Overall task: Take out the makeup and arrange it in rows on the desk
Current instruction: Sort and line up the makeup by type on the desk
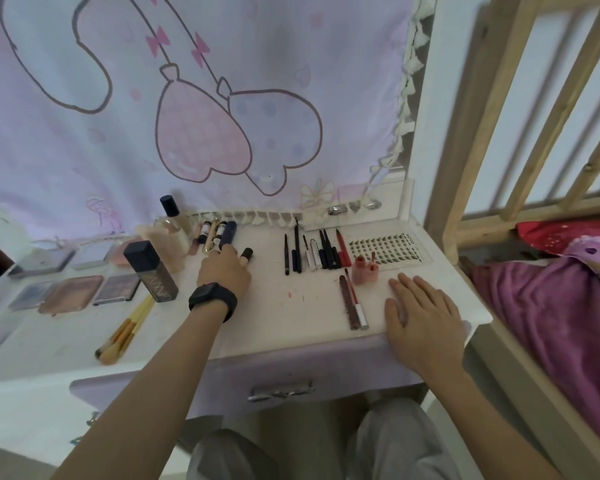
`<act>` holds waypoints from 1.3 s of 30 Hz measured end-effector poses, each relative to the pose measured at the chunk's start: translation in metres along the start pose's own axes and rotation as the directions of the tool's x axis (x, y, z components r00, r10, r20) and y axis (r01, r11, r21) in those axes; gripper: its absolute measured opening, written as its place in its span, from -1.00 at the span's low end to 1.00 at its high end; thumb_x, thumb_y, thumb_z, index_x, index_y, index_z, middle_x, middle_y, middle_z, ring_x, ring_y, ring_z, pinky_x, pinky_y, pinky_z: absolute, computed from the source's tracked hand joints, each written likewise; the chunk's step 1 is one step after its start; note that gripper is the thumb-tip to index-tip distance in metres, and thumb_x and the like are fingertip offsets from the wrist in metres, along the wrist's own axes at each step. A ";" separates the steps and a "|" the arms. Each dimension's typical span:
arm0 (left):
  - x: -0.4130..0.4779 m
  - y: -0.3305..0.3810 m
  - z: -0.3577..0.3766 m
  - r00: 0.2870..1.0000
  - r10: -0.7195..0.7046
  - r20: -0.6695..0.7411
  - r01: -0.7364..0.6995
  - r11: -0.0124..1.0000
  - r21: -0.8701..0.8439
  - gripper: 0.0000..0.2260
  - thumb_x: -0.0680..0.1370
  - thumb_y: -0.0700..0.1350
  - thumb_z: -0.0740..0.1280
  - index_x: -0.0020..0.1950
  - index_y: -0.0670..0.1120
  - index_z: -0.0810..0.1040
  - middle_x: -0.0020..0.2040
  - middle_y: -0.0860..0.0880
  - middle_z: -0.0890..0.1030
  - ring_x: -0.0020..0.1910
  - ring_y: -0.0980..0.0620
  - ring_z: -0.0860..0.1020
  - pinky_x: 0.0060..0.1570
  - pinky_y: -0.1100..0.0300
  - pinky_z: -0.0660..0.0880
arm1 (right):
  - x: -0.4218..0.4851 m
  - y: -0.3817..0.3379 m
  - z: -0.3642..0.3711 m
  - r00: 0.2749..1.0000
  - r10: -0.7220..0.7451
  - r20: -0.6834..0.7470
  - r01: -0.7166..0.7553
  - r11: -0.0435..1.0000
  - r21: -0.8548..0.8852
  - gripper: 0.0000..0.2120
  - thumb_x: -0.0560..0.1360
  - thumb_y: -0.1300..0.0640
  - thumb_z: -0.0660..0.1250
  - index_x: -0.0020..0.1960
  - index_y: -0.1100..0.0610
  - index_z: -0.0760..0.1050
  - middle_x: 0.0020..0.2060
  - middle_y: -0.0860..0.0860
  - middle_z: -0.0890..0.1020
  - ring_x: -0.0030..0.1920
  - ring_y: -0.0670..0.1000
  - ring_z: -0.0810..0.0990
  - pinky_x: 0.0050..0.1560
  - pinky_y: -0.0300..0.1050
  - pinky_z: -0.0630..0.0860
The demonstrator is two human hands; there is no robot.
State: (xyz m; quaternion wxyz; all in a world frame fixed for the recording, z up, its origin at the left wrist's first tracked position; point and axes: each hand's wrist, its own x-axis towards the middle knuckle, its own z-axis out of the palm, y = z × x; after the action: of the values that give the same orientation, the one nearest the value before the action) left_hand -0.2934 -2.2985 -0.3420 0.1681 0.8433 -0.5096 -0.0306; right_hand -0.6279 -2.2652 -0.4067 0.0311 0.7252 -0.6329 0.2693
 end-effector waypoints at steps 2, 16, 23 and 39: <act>-0.002 -0.007 0.003 0.999 -0.012 0.039 0.010 0.998 0.067 -0.75 0.61 0.03 0.19 0.02 -0.11 0.54 0.01 -0.16 0.60 -0.03 -0.19 0.52 -0.09 0.00 0.51 | 0.000 0.000 -0.001 1.000 0.005 0.024 -0.005 1.000 -0.007 -0.45 0.60 -0.16 -0.01 0.39 0.04 0.53 0.38 -0.01 0.55 0.45 0.03 0.43 0.48 0.10 0.29; -0.147 0.025 -0.022 0.923 0.339 -0.185 -0.380 0.713 -0.590 -0.80 0.61 -0.01 0.32 0.23 0.16 0.55 -0.04 0.26 0.54 -0.01 0.19 0.44 -0.10 0.31 0.35 | -0.019 -0.052 -0.073 0.983 0.117 0.139 -0.179 0.762 0.622 -0.84 0.56 -0.13 0.31 -0.09 -0.06 0.52 -0.11 -0.14 0.62 -0.07 -0.07 0.57 0.01 -0.18 0.49; -0.166 0.033 -0.025 0.817 0.526 -0.236 -0.570 0.672 -0.473 -0.75 0.61 0.10 0.26 0.23 0.11 0.58 -0.03 0.24 0.51 0.00 0.25 0.36 -0.01 0.48 0.27 | -0.016 -0.100 -0.083 0.875 -0.087 0.477 -0.323 0.629 0.707 -0.42 0.52 -0.39 0.06 -0.29 0.08 0.45 -0.44 -0.06 0.47 -0.38 -0.08 0.39 -0.26 -0.18 0.34; -0.177 0.048 -0.050 0.957 0.163 0.239 0.123 0.518 -0.847 -0.60 0.62 -0.03 0.20 -0.43 -0.06 0.45 -0.50 0.10 0.36 -0.46 0.10 0.27 -0.39 0.24 0.25 | -0.026 -0.140 -0.072 0.991 -0.125 0.038 0.046 0.603 0.796 -0.50 0.62 -0.01 0.19 -0.51 -0.04 0.34 -0.56 0.06 0.42 -0.53 -0.10 0.34 -0.47 -0.28 0.25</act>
State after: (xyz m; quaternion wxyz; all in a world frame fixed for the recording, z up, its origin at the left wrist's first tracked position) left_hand -0.4075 -2.1527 -0.3014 0.4846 0.6313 -0.4569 -0.3973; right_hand -0.5238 -2.1861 -0.3151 -0.3089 0.7045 -0.4135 0.4871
